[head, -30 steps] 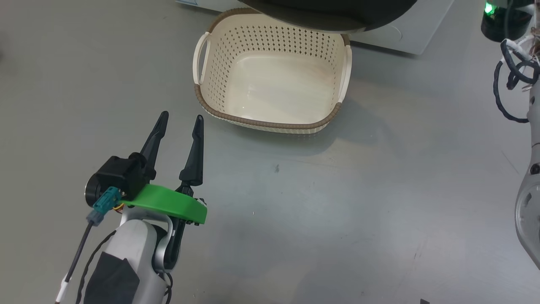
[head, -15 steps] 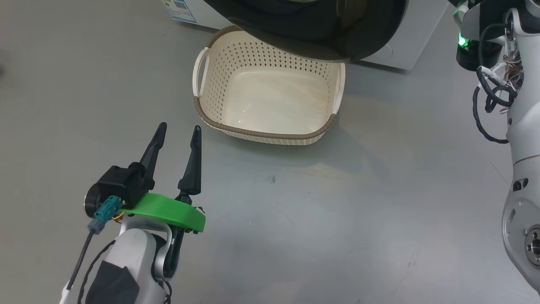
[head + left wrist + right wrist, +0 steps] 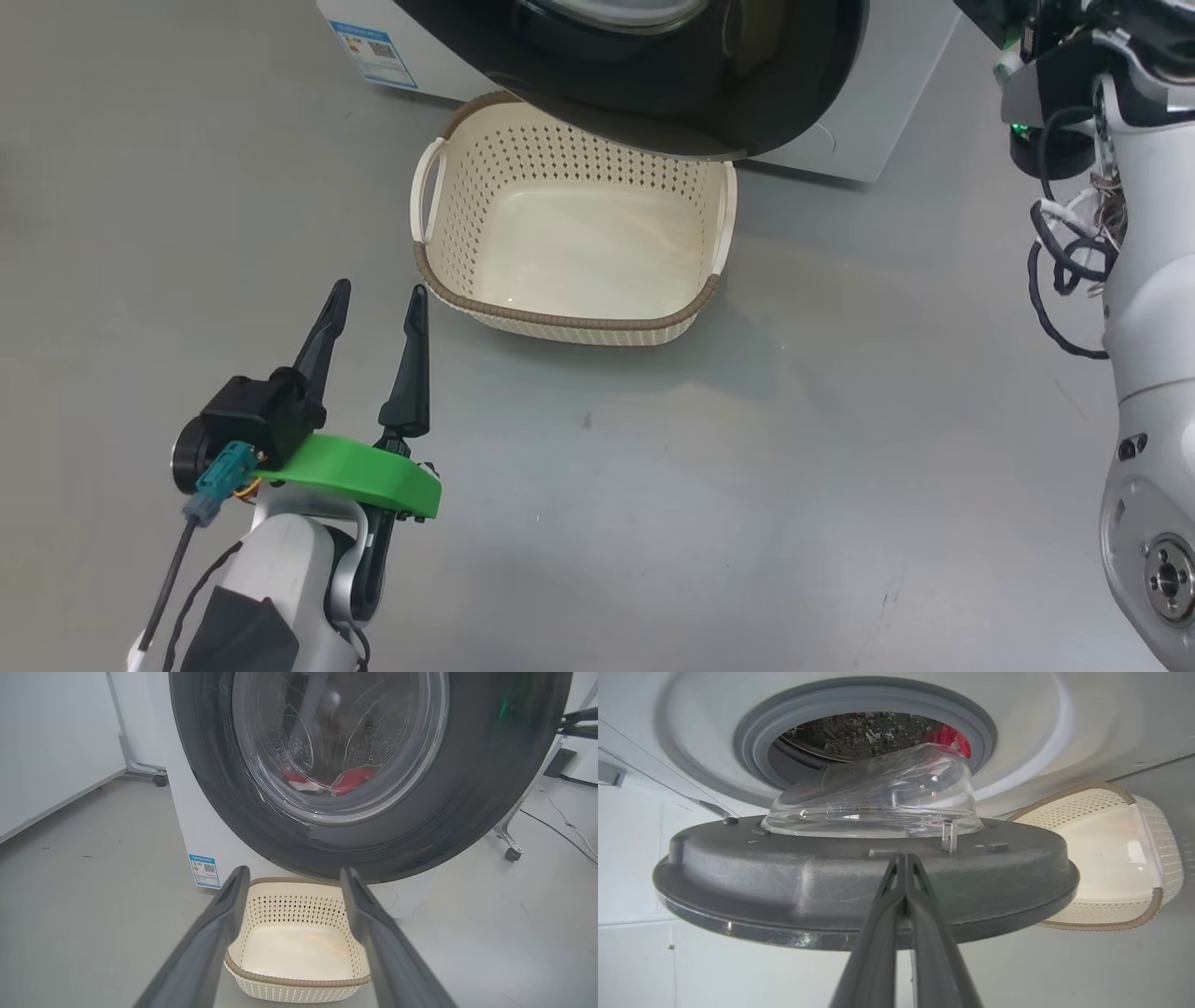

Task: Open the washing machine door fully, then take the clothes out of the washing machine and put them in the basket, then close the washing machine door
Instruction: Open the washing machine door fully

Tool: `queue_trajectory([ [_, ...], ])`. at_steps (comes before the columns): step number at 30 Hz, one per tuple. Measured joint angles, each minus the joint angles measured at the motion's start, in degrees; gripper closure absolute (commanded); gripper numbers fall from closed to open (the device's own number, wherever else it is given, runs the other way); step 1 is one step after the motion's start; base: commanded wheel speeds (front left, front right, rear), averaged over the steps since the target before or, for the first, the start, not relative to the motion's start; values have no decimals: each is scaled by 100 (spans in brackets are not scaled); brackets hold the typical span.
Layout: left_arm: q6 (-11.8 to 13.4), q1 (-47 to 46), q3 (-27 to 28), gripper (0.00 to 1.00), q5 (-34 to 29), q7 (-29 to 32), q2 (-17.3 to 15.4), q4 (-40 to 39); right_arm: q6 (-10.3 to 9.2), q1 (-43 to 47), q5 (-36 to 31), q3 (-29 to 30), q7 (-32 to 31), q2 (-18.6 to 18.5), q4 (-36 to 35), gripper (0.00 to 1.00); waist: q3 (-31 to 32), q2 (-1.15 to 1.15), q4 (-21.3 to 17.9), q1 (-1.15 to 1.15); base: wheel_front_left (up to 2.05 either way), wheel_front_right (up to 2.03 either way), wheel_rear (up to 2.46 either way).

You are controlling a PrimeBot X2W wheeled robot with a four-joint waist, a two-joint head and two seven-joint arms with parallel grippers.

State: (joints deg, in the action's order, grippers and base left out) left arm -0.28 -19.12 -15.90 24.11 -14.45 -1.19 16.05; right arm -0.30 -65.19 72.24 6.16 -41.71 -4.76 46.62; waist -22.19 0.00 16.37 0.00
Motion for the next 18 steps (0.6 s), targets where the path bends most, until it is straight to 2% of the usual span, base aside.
queue_trajectory([
  [6,3,131,151,0,-4,0,-7,13,676,459,-968,-620,537,-392,-237,100,271,0,-135,0,0,0,0],
  [12,48,279,331,0,-110,0,-16,15,749,922,-1839,-1199,1269,-643,-648,100,560,0,-346,0,0,0,0],
  [17,49,378,488,0,-127,0,-21,-19,756,1445,-1929,-1123,2174,-621,-1031,100,806,0,-553,0,0,0,0],
  [18,48,426,534,0,-127,0,-22,-24,753,1741,-2146,-1277,2499,-676,-1212,100,906,0,-635,0,0,0,0],
])
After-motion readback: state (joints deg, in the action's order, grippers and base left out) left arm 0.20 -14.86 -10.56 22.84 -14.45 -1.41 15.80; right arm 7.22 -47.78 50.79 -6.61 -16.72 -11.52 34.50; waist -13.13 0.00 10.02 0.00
